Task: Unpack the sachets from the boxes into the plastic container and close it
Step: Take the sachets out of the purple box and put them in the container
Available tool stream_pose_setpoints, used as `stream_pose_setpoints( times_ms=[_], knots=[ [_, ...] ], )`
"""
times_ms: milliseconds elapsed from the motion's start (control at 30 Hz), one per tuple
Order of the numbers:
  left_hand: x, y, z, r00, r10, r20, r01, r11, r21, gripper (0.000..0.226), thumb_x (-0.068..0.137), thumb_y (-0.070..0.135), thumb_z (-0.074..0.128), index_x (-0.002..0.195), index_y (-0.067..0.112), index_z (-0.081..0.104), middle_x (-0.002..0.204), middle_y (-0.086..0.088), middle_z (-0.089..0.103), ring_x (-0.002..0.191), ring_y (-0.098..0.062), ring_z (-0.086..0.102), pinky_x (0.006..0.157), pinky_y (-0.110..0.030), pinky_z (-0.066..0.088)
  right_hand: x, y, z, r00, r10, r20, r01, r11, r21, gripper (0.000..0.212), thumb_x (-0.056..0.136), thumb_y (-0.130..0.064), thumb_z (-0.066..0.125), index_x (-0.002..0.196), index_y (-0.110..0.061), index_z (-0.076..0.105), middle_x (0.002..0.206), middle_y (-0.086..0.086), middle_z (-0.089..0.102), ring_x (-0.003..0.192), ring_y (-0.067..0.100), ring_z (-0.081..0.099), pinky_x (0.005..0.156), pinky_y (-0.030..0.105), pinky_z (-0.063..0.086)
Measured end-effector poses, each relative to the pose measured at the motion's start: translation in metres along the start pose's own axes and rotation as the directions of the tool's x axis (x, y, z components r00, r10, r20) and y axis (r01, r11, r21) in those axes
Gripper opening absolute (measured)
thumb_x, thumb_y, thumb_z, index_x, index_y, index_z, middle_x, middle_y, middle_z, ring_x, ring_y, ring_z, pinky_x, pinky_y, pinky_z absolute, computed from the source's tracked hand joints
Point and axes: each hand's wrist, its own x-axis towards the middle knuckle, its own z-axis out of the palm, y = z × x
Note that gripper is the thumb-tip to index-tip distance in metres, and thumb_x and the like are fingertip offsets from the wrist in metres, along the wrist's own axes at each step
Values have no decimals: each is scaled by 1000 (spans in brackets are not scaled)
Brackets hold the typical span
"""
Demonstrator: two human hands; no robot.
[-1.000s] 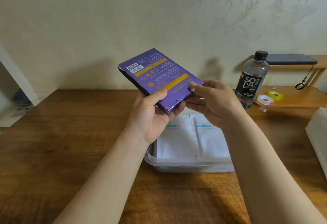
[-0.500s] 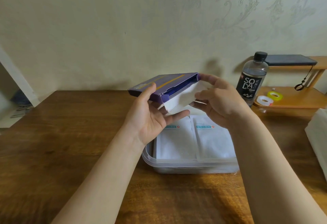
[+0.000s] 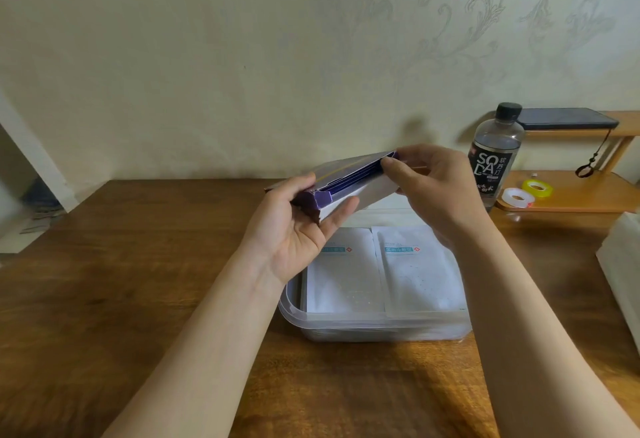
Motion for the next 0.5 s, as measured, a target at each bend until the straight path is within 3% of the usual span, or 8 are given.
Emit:
stream_pose_setpoints(
  times_ms=[67, 133, 233, 300, 500],
  knots=[
    [-4, -1, 4, 1000, -2, -5, 2, 1000, 7, 56, 95, 8, 61, 146, -7, 43, 144, -31, 50, 125, -39, 61, 67, -45, 63, 0, -2, 1, 999, 14, -40, -13, 1000, 26, 12, 84, -31, 70, 89, -21, 77, 85, 3, 76, 87, 24, 73, 83, 52, 59],
    [-8, 0, 6, 1000, 0, -5, 0, 1000, 6, 47, 96, 10, 60, 139, -6, 50, 133, -30, 60, 109, -39, 70, 67, -44, 64, 0, -3, 0, 999, 21, -48, -18, 998, 62, 17, 86, -27, 64, 89, -16, 77, 85, 9, 76, 88, 34, 72, 82, 56, 59],
    [-12, 1, 8, 1000, 5, -2, -5, 1000, -2, 33, 97, 12, 59, 127, -1, 56, 116, -28, 71, 91, -37, 74, 69, -41, 65, 1, -4, -1, 995, 43, -95, -28, 988, 150, 4, 94, -10, 64, 96, -12, 67, 84, 14, 75, 80, 31, 74, 79, 52, 60],
    [-12, 2, 9, 1000, 12, -4, -12, 1000, -8, 32, 97, 13, 58, 126, -2, 56, 110, -26, 72, 89, -36, 75, 68, -41, 65, 0, -5, -1, 991, 49, -122, -25, 982, 189, 8, 94, -8, 67, 92, -12, 61, 81, 14, 74, 75, 28, 74, 76, 50, 62],
    [-13, 3, 10, 1000, -6, 17, 6, 1000, -8, 31, 98, 13, 57, 121, -8, 59, 107, -27, 73, 88, -36, 76, 69, -41, 65, 0, -4, 5, 996, 7, -91, 0, 997, 81, 25, 98, -10, 56, 84, -22, 73, 83, 8, 75, 87, 31, 73, 74, 47, 62]
  ],
)
